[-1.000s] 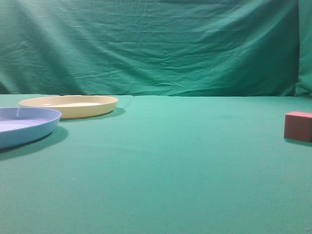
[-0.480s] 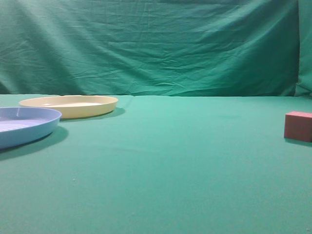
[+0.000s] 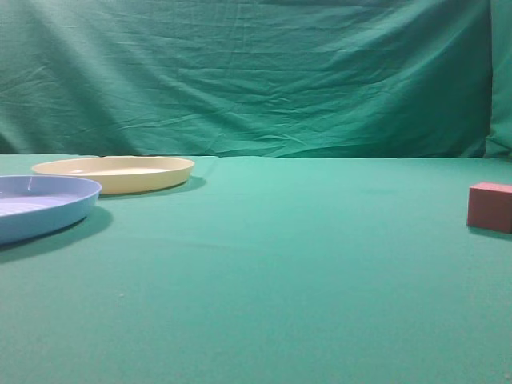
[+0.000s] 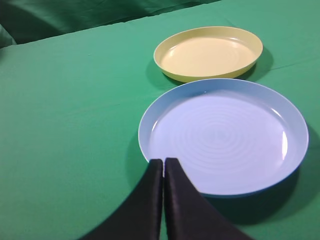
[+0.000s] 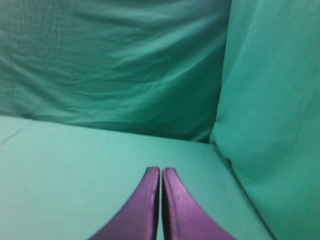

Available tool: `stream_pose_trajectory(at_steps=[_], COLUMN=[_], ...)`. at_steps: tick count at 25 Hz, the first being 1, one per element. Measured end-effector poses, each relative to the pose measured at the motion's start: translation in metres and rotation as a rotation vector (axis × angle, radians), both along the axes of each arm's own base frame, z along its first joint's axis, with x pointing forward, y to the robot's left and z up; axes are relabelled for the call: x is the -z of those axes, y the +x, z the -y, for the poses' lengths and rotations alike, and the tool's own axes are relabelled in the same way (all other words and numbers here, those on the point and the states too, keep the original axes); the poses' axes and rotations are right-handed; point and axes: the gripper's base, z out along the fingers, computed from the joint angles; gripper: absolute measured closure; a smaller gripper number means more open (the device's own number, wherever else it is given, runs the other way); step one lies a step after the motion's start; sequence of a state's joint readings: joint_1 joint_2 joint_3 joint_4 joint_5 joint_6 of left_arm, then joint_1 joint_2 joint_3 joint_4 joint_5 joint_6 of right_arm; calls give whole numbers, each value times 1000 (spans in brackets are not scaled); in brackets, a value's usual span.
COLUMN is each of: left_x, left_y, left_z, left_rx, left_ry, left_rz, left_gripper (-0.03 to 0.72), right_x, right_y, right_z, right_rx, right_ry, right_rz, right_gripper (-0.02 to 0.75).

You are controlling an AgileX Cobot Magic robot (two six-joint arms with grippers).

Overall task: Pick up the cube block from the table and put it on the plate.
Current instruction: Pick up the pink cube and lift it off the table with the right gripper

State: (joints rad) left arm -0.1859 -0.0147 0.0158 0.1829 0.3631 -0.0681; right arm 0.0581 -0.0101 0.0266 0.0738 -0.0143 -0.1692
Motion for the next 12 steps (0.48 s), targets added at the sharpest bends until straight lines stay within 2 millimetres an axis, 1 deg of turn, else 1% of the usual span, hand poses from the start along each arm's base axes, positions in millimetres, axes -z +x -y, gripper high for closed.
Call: stream_pose_trajectory(at_steps=[3,6,9,12], left_x=[0,0,0,0], left_y=[0,0,0,0], left_z=[0,0,0,0], left_rx=[0,0,0,0], left_ry=[0,0,0,0], left_rz=[0,0,0,0], left_gripper=[688,688,688,688], right_x=[0,-5,-22,-31], right_y=[2,9,23,42], right_z=[0,-1,-2,-3], right_rx=[-5,-6,-3,3], right_ry=[68,117,131,131], right_rz=[-13,-116,-230,-338], right_gripper=[738,738,738,738])
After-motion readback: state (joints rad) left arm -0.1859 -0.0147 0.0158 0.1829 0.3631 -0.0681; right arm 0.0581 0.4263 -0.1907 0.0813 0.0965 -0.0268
